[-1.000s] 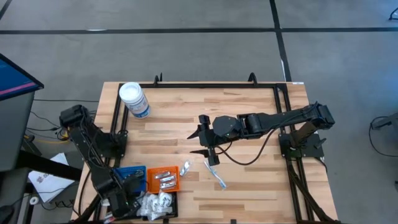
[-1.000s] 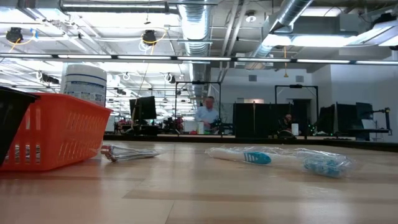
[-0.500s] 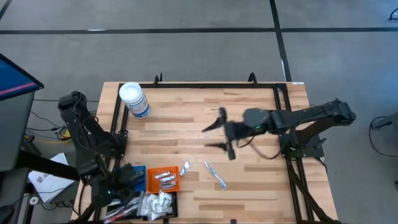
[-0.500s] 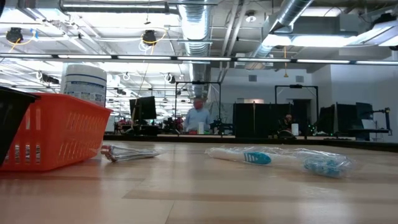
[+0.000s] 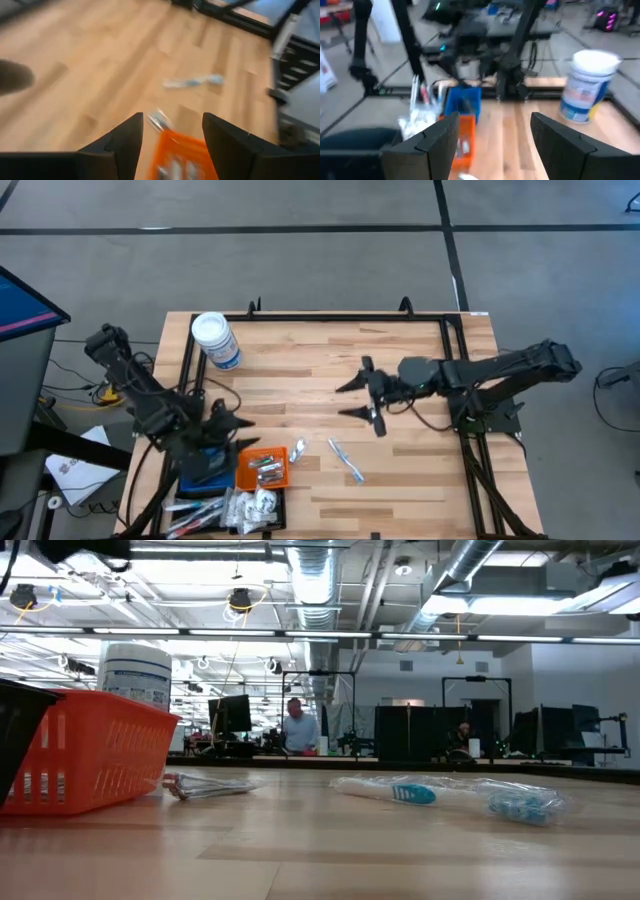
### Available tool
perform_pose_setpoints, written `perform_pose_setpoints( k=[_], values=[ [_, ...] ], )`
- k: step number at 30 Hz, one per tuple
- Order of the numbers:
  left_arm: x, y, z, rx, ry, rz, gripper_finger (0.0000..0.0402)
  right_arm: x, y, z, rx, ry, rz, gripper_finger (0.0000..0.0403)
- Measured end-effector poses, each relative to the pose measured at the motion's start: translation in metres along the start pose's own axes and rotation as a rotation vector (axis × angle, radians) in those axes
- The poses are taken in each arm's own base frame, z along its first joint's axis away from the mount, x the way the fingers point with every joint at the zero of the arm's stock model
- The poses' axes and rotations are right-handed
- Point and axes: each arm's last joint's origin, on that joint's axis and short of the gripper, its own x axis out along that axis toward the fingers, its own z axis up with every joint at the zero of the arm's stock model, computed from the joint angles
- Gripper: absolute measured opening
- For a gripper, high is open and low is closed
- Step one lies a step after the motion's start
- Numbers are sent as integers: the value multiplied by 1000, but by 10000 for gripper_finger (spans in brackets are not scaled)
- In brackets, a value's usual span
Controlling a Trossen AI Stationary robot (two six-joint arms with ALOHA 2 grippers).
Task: Pick & Place Travel size toiletries
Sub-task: Put the blue toothbrush into the left black basket
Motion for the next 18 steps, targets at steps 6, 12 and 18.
perform_pose_setpoints(
  k=[6,12,18],
  values=[
    [19,3,8,155,-65,118,193,8,3,-4,3,11,10,240],
    [32,1,4,258,-41,171,191,23,-8,-17,36,72,-35,240],
    [41,-4,-5,319,11,173,190,47,-33,-34,158,147,-122,239]
  ],
)
